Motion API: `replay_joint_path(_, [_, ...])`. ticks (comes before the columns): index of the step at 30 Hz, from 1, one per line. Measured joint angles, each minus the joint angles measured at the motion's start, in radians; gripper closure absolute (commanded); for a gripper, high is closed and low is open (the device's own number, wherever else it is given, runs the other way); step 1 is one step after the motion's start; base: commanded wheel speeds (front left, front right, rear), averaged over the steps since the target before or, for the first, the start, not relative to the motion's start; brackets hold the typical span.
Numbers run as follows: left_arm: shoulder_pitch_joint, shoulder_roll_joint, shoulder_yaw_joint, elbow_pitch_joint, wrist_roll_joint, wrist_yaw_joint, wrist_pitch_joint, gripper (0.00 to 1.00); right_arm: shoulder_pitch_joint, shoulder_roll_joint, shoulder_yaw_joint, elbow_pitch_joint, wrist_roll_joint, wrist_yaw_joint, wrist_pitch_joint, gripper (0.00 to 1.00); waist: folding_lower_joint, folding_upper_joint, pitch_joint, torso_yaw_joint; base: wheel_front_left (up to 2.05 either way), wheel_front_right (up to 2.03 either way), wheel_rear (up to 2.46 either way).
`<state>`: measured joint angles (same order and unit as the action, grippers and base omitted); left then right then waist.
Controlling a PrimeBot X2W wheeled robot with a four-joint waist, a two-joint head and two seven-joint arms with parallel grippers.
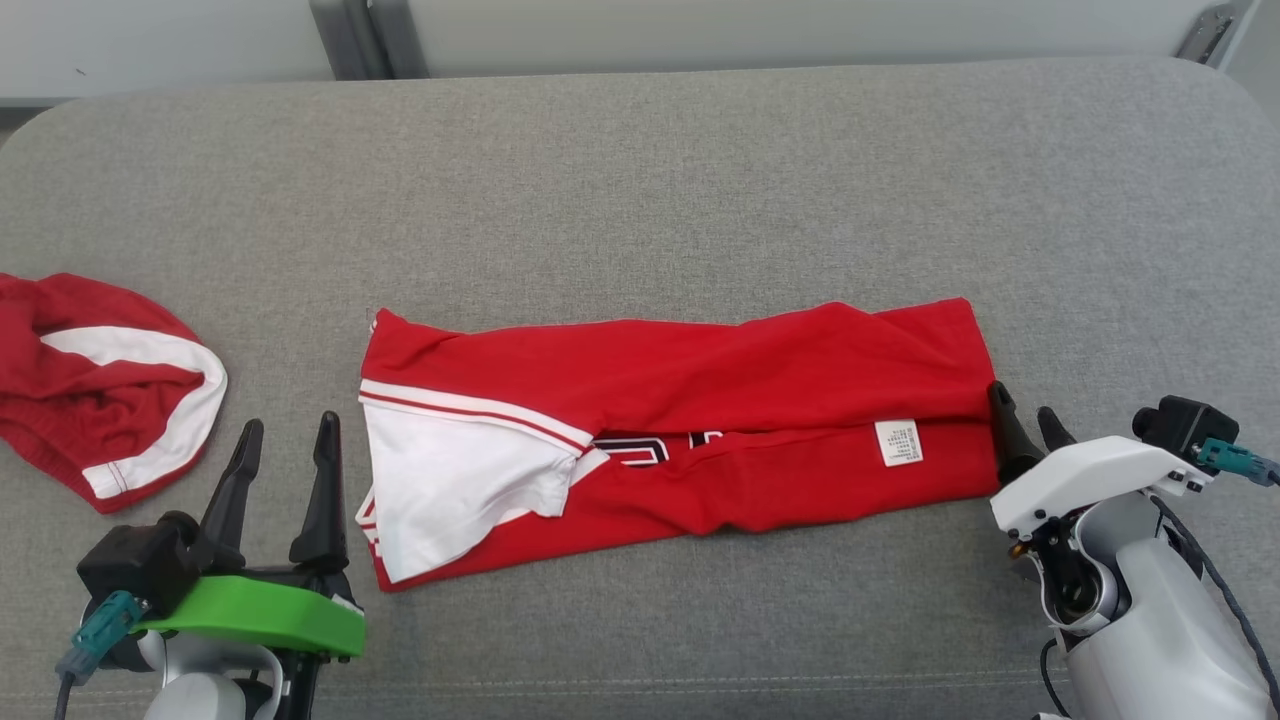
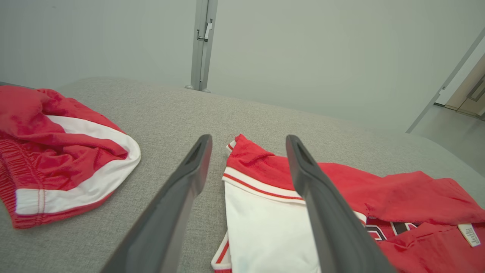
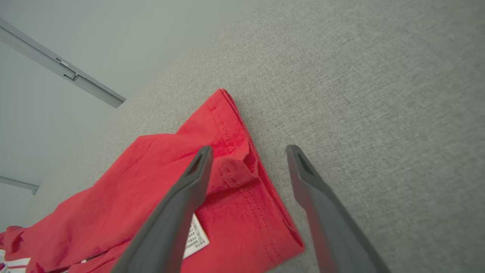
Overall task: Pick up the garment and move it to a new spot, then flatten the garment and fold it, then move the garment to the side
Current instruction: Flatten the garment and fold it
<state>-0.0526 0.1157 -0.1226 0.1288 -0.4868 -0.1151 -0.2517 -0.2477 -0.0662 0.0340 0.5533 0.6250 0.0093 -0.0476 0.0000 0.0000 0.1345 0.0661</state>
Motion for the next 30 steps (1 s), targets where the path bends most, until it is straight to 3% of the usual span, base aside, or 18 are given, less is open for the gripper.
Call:
replay_joint_path(7, [0.0,-0.005,0.007,0.009,0.009,-0.005,0.0,0.0,-0.033,0.0,0.002,0.086,0.0,-0.021,0.048,0.0,0.0,0.0,0.004,0.007,0.0,0.0,0.0])
replay_joint_path(22, [0.0,-0.009,0.015,0.019,0.016,-0.008,0.0,0.0,-0.11,-0.004,0.003,0.205,0.036,-0.018,0.094,0.0,0.0,0.0,0.01,0.022,0.0,0.0,0.0])
replay_joint_path(23, [0.0,-0.009,0.016,0.019,0.016,-0.008,0.0,0.0,-0.115,-0.004,0.003,0.209,0.037,-0.017,0.096,0.12,0.0,0.0,0.01,0.023,0.0,0.0,0.0])
replay_joint_path(24, [0.0,-0.009,0.017,0.019,0.017,-0.008,0.0,0.0,-0.119,-0.004,0.004,0.214,0.04,-0.01,0.099,0.5,0.0,0.0,0.01,0.024,0.0,0.0,0.0])
replay_joint_path(25, [0.0,-0.009,0.019,0.019,0.017,-0.008,0.0,0.0,-0.122,-0.005,0.005,0.218,0.042,-0.009,0.099,0.64,0.0,0.0,0.01,0.025,0.0,0.0,0.0])
replay_joint_path(26, [0.0,-0.009,0.02,0.019,0.017,-0.008,0.0,0.0,-0.125,-0.005,0.007,0.222,0.042,-0.008,0.099,0.9,0.0,0.0,0.01,0.026,0.0,0.0,0.0])
replay_joint_path(27, [0.0,-0.009,0.021,0.019,0.017,-0.008,0.0,0.0,-0.13,-0.005,0.008,0.227,0.042,-0.006,0.099,1.0,0.0,0.0,0.011,0.026,0.0,0.0,0.0])
replay_joint_path(30, [-0.001,-0.01,0.022,0.02,0.017,-0.008,0.0,0.0,-0.138,-0.001,0.014,0.24,0.042,0.006,0.101,1.0,0.0,0.0,0.012,0.028,0.0,0.0,0.0])
